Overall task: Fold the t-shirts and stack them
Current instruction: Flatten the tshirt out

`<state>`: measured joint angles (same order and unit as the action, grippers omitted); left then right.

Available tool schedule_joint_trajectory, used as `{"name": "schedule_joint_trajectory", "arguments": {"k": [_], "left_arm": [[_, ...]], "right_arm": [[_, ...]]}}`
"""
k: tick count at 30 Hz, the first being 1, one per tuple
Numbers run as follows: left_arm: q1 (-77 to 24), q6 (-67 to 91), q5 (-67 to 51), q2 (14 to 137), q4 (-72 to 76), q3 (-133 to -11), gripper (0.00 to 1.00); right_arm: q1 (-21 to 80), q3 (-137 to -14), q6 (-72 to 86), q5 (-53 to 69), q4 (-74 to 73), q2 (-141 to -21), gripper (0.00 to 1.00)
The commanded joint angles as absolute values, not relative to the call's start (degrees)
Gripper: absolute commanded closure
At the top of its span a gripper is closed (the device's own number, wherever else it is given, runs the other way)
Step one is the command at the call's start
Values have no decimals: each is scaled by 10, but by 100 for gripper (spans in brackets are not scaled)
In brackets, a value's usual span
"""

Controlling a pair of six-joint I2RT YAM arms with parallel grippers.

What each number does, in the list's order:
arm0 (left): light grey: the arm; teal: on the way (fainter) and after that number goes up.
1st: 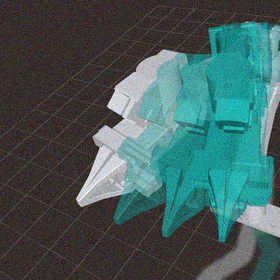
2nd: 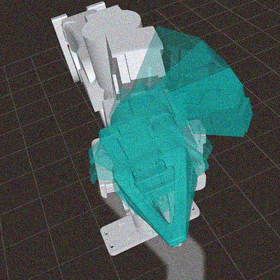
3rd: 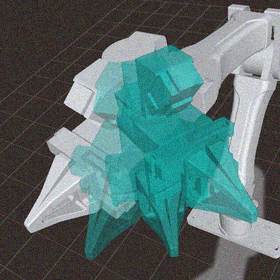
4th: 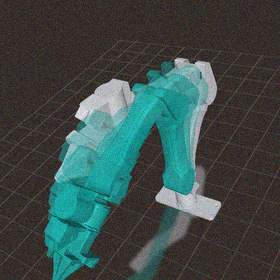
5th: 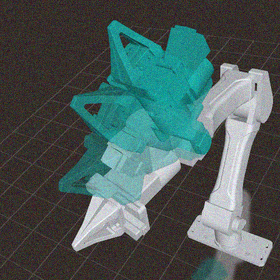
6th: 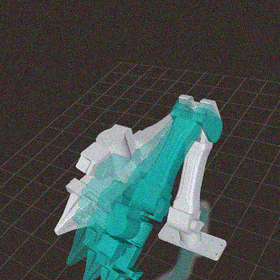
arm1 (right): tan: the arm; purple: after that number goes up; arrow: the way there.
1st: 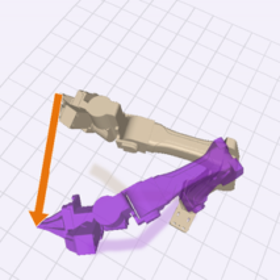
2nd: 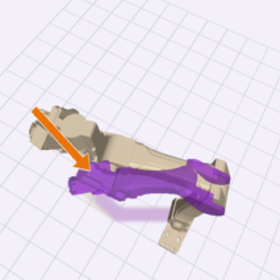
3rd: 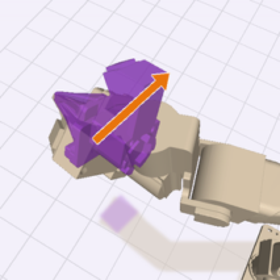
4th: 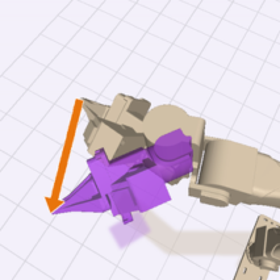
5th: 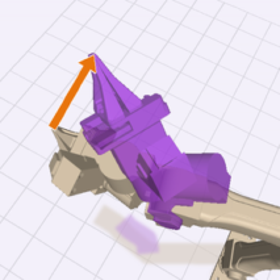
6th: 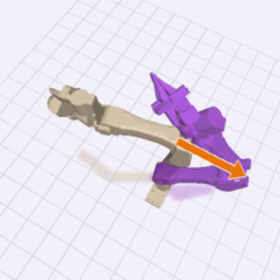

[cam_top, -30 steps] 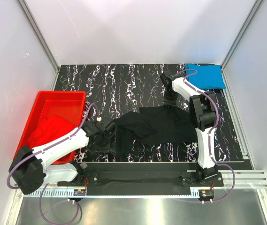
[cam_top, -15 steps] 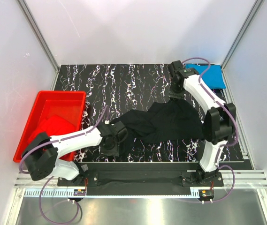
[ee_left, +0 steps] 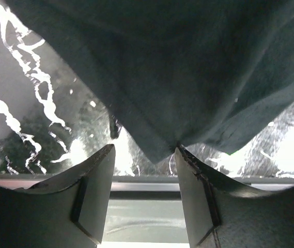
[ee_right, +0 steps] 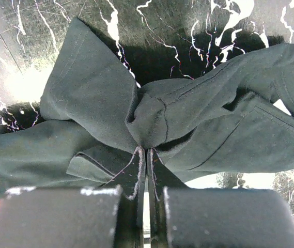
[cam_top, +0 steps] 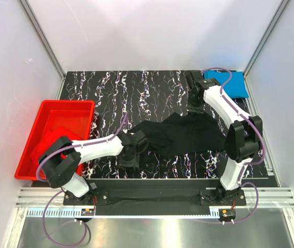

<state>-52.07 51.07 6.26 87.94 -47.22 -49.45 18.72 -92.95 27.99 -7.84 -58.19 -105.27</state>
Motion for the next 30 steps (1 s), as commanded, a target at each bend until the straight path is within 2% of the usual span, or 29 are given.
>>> {"name": "schedule_joint_trajectory", "arguments": {"k": [1, 9, 12, 13, 16, 24, 30], "left_arm": [[-523, 518, 65, 890, -448, -507, 45], [-523, 528, 20, 893, -408, -470, 50], [-523, 535, 11, 902, -396, -467, 65], [-523, 537, 13, 901, -398, -465, 75], [-523, 547, 35, 886, -428, -459, 100], [-523, 584, 95, 731, -525, -420, 100], [-523, 580, 82, 689, -516, -396, 100]], "right_arm": [[192, -936, 270, -71, -571, -1051, 98], [192, -939, 271, -61, -569, -1072, 83], [191, -941, 270, -63, -569, -1077, 74], [191, -943, 269, -65, -570, -1078, 65], [192, -946, 265, -73, -574, -1078, 54], [192, -949, 276, -83, -566, -1099, 50], [191, -959, 301, -75, -545, -1131, 51]]}}
